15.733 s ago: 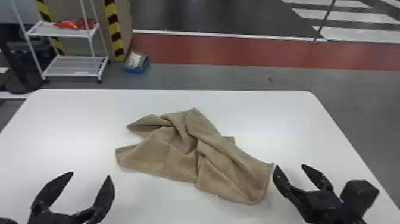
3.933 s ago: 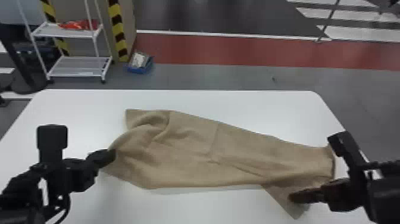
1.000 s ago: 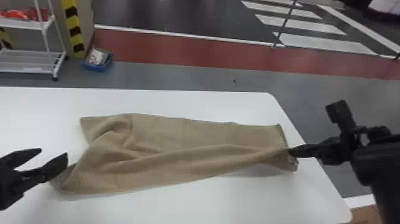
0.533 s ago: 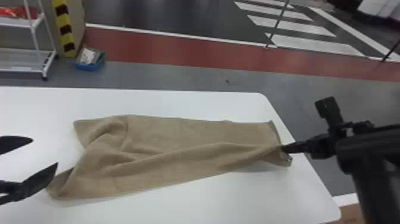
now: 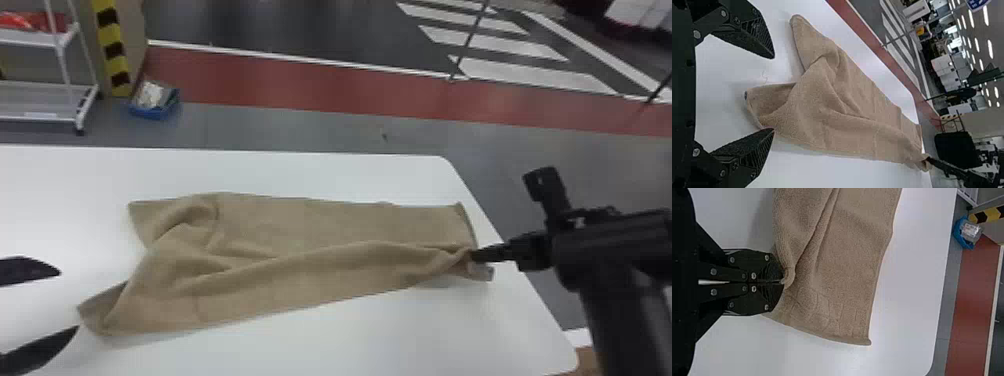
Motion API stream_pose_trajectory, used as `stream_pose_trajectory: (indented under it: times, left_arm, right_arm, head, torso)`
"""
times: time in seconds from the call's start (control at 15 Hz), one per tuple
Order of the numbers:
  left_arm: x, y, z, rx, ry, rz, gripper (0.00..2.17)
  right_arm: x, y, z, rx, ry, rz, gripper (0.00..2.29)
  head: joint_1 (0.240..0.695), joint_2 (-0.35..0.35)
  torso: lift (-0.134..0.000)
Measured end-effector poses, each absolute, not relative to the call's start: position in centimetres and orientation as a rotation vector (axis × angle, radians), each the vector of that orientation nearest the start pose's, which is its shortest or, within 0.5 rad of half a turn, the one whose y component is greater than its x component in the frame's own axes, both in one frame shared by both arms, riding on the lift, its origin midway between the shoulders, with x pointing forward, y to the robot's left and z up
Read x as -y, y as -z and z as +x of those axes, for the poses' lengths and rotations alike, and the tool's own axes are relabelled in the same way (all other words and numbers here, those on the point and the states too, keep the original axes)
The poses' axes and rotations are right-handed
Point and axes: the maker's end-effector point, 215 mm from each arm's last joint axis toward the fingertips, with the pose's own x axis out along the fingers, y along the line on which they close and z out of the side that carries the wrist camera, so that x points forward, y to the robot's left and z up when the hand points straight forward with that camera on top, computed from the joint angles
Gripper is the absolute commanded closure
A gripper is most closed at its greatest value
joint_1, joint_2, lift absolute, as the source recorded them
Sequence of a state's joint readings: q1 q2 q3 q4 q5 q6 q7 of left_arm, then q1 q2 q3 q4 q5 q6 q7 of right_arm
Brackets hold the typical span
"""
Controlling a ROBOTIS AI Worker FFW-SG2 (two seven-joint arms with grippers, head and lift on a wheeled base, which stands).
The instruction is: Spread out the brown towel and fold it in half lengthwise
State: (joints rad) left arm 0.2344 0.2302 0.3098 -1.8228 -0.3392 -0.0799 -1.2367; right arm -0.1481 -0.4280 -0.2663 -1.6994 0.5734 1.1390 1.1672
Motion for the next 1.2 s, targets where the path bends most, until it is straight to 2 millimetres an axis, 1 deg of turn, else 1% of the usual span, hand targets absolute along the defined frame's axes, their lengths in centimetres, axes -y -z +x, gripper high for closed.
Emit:
stream_pose_trajectory:
  times: [0.13,0.27,0.47,0.6,0.93,1.07,1.2]
  left_arm:
    - [-24.9,40.6,41.9,-0.322,1.005,0.633,0.27]
    - [-24.2,41.1,42.0,-0.333,1.050,0.668,0.27]
    - [-22.9,41.8,42.4,-0.350,1.113,0.701,0.28]
    - [-22.2,42.4,42.5,-0.369,1.160,0.721,0.33]
    - [-22.1,43.0,42.8,-0.392,1.205,0.752,0.33]
    - [-22.2,43.2,42.6,-0.399,1.215,0.755,0.61]
    - [-22.4,43.4,42.6,-0.405,1.225,0.758,0.62]
  right_arm:
    - [47.8,41.3,46.9,-0.992,-0.190,-0.098,1.52]
    - [48.0,41.4,46.4,-1.001,-0.173,-0.086,1.52]
    - [47.6,41.8,45.9,-1.014,-0.158,-0.069,1.52]
    - [47.2,41.9,45.8,-1.017,-0.151,-0.060,1.52]
    - [46.6,41.5,44.9,-1.025,-0.118,-0.017,1.52]
    - [46.3,41.1,44.5,-1.023,-0.111,-0.004,1.52]
    - [46.2,41.0,44.3,-1.023,-0.106,0.005,1.52]
  head:
    - [0.695,-0.278]
    - [0.695,-0.292]
    - [0.695,-0.304]
    - [0.695,-0.308]
    - [0.695,-0.306]
    - [0.695,-0.303]
    - [0.695,-0.300]
  torso:
    - [-0.124]
    - [-0.124]
    - [-0.124]
    - [-0.124]
    - [-0.124]
    - [-0.124]
    - [-0.124]
